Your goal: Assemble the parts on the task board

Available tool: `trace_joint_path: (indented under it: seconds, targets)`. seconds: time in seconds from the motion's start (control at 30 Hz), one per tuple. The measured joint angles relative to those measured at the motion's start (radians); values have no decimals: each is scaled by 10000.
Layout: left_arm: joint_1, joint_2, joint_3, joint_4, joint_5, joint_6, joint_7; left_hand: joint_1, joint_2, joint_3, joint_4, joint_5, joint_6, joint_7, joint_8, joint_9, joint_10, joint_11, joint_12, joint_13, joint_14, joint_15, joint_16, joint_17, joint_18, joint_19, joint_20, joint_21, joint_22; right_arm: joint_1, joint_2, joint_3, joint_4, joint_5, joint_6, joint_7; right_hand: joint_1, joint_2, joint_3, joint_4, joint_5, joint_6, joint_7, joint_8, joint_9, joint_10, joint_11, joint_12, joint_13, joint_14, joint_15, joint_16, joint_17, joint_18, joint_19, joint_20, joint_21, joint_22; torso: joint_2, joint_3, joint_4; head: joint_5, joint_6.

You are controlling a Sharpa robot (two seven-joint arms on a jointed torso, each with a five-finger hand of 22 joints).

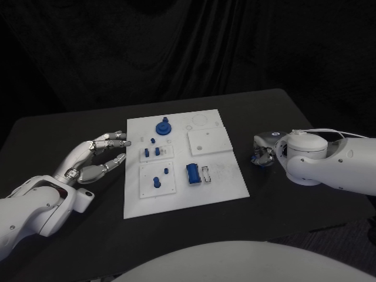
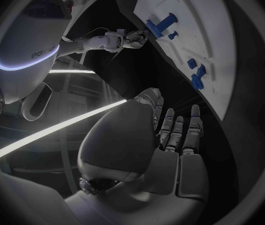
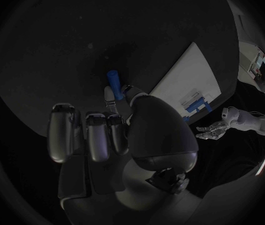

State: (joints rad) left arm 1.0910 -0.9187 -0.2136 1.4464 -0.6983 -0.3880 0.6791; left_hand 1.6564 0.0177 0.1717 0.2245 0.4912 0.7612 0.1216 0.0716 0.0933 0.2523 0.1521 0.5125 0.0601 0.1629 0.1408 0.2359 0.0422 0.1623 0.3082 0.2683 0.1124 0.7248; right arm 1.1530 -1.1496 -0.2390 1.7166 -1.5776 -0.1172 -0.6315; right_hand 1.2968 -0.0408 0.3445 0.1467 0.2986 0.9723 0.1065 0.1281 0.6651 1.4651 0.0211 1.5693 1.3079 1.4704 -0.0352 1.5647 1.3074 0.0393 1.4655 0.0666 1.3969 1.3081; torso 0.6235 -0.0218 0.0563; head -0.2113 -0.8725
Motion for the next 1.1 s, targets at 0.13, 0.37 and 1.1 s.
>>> trace_joint_path:
  seconds: [0.13, 0.37, 1.1]
  targets:
    - [-1, -9, 0, -1, 0, 13, 0, 0, 0, 26, -26, 54, 0, 0, 0, -11, 51, 51, 78, 7, 56, -14, 44, -1, 0, 36, 36, 0, -12, 1, -113, 1, 80, 272, -174, 77, -819, -840, 2137, -173, -35, 338, -14, -126, -559, 1, 1, 0, 1, -22, -22, 0, 0, -1, -1, -1, 95, -1, 4, 1, 0, 52, 0]
    - [-2, -20, 0, -5, 2, 36, 1, 0, 0, 26, -26, 54, 0, 0, 0, -10, 125, 53, 146, 15, 92, 22, 85, 9, 2, 71, 71, 13, -25, 25, -376, 5, 382, 1246, -632, 188, -1193, -975, 2783, -546, -72, 584, -91, 31, -3478, 18, 18, 0, 1, -37, -37, 0, 0, -1, -2, -2, 348, -1, 10, 0, 1, 106, 0]
    - [-3, 27, 0, -52, 2, 96, 1, -42, 41, 84, -25, 101, 35, 36, -1, -20, 214, 142, 209, 24, 253, 110, 234, 29, 1, 178, 107, 73, -45, 789, -154, -87, 903, 5625, -1191, 544, -1680, -1015, 2875, -641, -140, 779, -217, 181, -3305, 16, -52, 0, 0, -52, -130, 0, 0, -1, -3, -3, 431, -4, 1, -5, 0, 381, 0]
